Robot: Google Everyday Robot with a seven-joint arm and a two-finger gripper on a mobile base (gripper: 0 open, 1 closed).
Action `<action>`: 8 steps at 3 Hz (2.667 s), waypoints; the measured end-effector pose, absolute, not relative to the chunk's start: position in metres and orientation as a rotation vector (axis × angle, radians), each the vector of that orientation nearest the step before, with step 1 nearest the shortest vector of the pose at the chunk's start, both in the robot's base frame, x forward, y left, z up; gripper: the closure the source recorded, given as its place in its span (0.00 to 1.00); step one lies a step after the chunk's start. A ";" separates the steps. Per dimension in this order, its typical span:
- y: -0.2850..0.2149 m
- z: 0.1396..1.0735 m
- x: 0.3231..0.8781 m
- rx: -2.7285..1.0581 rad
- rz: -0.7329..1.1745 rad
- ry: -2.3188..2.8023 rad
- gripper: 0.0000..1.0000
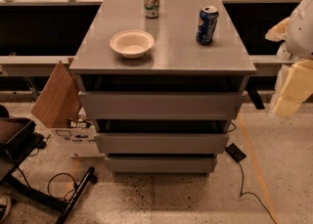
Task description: Open bottom drawer
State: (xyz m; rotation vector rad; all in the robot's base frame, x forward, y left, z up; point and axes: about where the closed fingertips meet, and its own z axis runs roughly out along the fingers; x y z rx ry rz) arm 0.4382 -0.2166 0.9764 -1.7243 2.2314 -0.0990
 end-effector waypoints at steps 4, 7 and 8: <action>-0.188 0.804 0.472 -1.496 0.228 2.277 0.00; -0.145 0.679 0.490 -1.529 0.269 2.227 0.00; -0.139 0.638 0.482 -1.530 0.282 2.271 0.00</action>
Offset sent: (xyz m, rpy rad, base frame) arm 0.0461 0.0104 -0.1246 0.2550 0.0741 -0.1102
